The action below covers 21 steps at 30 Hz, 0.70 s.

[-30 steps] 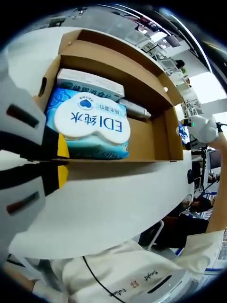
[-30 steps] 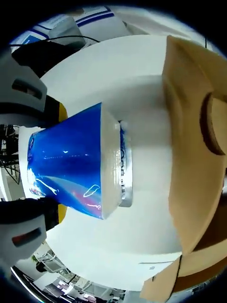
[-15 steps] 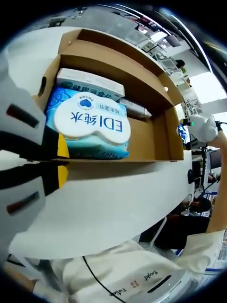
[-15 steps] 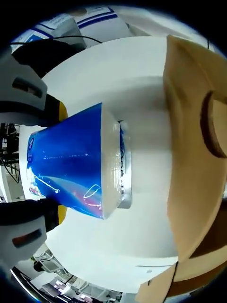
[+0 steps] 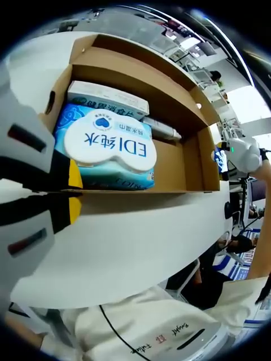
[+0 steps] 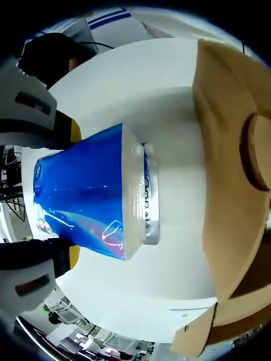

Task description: Operate the shoe box by opening the lid, removing the specified soft item, and placing it in the target area until the item is outside and the box remains undamaged.

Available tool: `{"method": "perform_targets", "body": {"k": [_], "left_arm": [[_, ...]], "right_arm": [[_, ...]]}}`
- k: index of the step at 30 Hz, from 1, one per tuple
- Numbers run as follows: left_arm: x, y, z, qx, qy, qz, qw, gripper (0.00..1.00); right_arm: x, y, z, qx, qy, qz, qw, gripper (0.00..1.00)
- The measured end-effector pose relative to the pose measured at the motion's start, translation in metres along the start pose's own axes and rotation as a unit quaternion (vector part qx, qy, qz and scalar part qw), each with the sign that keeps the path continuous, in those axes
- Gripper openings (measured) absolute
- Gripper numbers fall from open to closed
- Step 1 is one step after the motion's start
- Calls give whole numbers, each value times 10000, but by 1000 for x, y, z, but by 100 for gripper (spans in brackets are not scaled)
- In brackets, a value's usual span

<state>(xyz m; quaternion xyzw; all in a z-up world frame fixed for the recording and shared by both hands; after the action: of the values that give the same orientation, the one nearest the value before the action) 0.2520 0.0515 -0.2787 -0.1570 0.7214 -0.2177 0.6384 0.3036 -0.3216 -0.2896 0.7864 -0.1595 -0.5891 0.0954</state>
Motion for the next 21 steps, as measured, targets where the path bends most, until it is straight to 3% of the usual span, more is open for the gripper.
{"method": "perform_targets", "body": {"k": [21], "left_arm": [[0,1,0,-31,-9,41,10000,1]], "right_arm": [[-15,9,-3,445,484,-217,9976,59]]}}
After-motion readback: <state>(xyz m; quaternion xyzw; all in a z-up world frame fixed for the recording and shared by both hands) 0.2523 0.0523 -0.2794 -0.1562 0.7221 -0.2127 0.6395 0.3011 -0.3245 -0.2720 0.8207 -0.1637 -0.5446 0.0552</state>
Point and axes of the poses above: the point that each gripper's makers call its tool centre point, and the gripper's own axes: x roughly forward along the fingers, z roughly to its left, y roughly out of its underside, the point moved 3 cm from there along -x, roughly backward along the fingers, and after that the axes turned 9 degrees about y, right-handed, at the moved point
